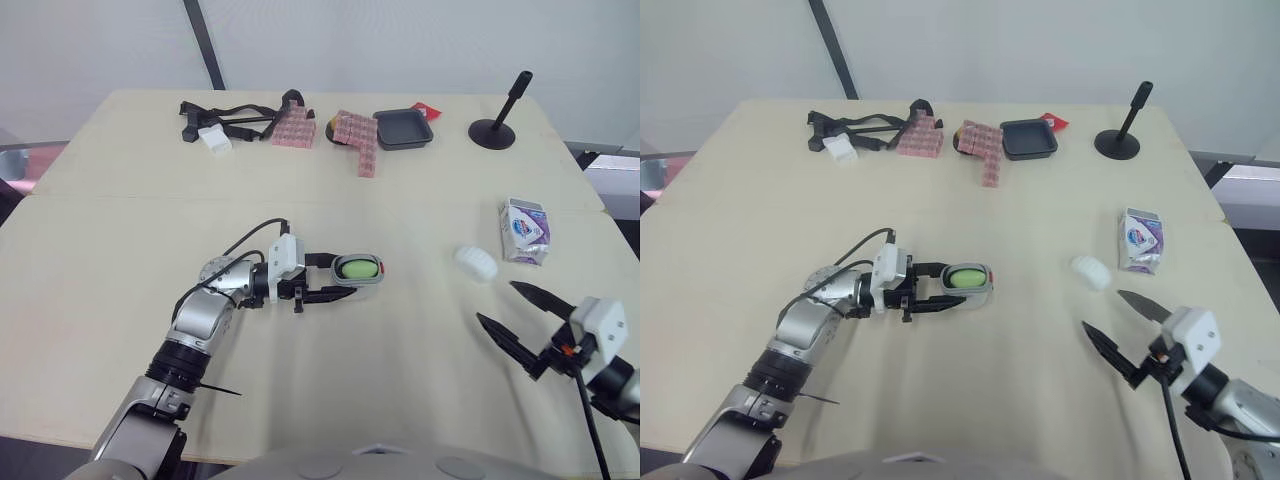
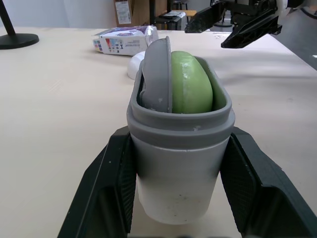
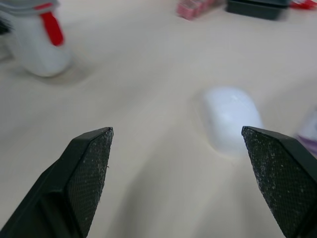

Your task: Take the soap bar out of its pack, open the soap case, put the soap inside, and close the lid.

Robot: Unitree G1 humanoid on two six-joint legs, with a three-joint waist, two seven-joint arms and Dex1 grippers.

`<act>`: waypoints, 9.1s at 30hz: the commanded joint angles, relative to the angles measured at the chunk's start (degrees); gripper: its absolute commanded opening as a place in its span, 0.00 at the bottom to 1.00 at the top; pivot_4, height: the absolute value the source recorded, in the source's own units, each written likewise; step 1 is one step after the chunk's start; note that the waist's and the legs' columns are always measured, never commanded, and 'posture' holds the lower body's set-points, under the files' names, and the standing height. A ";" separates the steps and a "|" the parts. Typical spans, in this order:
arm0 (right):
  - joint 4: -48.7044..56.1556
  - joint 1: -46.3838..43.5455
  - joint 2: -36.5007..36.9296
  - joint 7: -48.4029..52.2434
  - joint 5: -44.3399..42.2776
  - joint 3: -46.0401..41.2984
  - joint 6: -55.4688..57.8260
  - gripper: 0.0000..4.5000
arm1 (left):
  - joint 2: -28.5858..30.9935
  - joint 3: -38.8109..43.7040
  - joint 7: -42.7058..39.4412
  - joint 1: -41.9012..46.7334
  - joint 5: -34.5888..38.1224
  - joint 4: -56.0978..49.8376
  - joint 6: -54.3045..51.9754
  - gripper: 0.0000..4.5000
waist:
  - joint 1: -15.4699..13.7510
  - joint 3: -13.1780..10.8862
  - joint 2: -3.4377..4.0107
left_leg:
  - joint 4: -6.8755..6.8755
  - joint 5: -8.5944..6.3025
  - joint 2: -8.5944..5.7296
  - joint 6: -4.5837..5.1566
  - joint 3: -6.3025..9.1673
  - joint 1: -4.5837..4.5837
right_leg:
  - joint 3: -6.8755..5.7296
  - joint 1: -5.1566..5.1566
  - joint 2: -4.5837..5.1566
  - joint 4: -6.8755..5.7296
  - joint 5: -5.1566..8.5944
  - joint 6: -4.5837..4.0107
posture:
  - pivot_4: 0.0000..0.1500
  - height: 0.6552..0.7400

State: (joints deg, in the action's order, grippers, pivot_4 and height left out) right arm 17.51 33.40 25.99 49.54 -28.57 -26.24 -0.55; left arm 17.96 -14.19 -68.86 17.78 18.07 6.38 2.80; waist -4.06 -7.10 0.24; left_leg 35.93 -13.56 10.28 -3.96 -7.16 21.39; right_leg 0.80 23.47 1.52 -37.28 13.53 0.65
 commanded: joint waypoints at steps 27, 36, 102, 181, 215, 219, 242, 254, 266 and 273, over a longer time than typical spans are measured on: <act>4.98 -1.95 19.34 0.18 -8.80 -4.64 25.61 0.99 | 0.16 -1.55 -3.59 2.10 0.57 -2.01 -0.23 0.42 | 0.98 0.05 0.12 | -0.01 0.05 -0.08 0.07 0.08 -0.12 | -0.03 -0.17 0.05 0.00 -0.02 0.03 | 1.00 1.00; 9.75 -16.57 33.83 -9.43 -13.37 -1.03 55.16 0.99 | -0.34 -1.83 -2.68 2.50 0.11 -1.64 -0.15 0.42 | 0.69 0.04 0.13 | -0.10 0.06 -0.08 0.06 0.10 -0.34 | -0.06 -0.42 0.05 0.14 -0.01 0.03 | 1.00 1.00; 3.20 -62.22 36.01 3.10 -1.70 36.00 64.23 0.43 | -0.89 -2.47 -0.03 1.89 -0.12 -3.03 -1.27 0.42 | -0.64 0.00 0.23 | -0.08 0.23 -0.04 -0.30 -0.08 -0.33 | 0.04 -0.42 -0.02 0.06 -0.02 0.04 | 1.00 1.00; 12.74 -94.17 20.46 16.53 0.00 64.18 76.66 0.73 | -3.68 -2.33 1.08 3.31 -2.74 1.54 1.80 0.42 | -0.81 0.02 0.18 | 0.01 0.28 0.02 -0.46 -0.11 -0.27 | 0.09 -0.25 -0.11 -0.28 -0.03 0.05 | 1.00 1.00; 7.75 -37.03 16.19 7.80 -2.58 19.68 37.09 0.99 | -1.80 -1.38 -0.30 2.15 -1.61 2.66 3.58 0.42 | -1.75 0.05 0.15 | -0.01 0.25 0.05 -0.44 -0.16 -0.20 | 0.10 -0.19 -0.07 -0.08 -0.02 0.04 | 1.00 1.00; 4.58 -27.44 11.66 9.71 1.09 18.97 21.49 0.99 | -1.62 -1.38 -0.24 2.20 -1.49 2.52 3.38 0.42 | -1.40 0.06 0.13 | 0.00 0.20 0.05 -0.31 -0.16 -0.19 | 0.08 -0.17 -0.03 -0.10 -0.01 0.02 | 1.00 1.00; -10.03 -20.97 5.58 6.94 5.15 17.56 -1.67 0.00 | -1.73 -1.30 1.31 1.91 -1.24 1.36 2.54 0.42 | 0.15 0.07 0.15 | 0.02 0.10 0.01 0.13 -0.15 -0.18 | 0.05 -0.16 0.04 -0.11 0.09 -0.15 | 1.00 1.00; -10.87 -21.87 5.13 6.96 5.43 18.26 -2.12 0.00 | -1.86 -1.25 1.24 2.47 -1.31 1.97 2.92 0.42 | 0.23 0.07 0.15 | 0.02 0.10 0.01 0.15 -0.14 -0.16 | 0.02 -0.16 0.04 -0.09 0.08 -0.15 | 1.00 1.00; -11.12 -22.39 5.52 6.82 5.29 17.87 -2.24 0.00 | -1.91 -1.31 1.28 2.38 -1.32 1.90 2.90 0.42 | 0.26 0.07 0.15 | 0.02 0.10 0.01 0.15 -0.14 -0.16 | 0.02 -0.16 0.04 -0.09 0.09 -0.16 | 1.00 1.00; -8.11 -24.96 5.73 5.28 3.60 17.34 0.61 0.00 | -1.90 -1.26 1.27 2.40 -1.14 1.63 2.70 0.42 | 0.34 0.06 0.15 | 0.02 0.10 0.01 0.15 -0.14 -0.16 | 0.02 -0.15 0.05 -0.09 0.09 -0.16 | 1.00 1.00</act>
State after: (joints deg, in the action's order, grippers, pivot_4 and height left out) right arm 6.32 9.80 31.14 55.68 -23.18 -7.22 -0.72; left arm 16.13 -16.05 -67.61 19.80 16.08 9.45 5.35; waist -3.72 -7.03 0.38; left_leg 35.95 -13.46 10.30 -3.81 -7.30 21.22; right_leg 0.82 23.31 1.57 -37.37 13.63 0.48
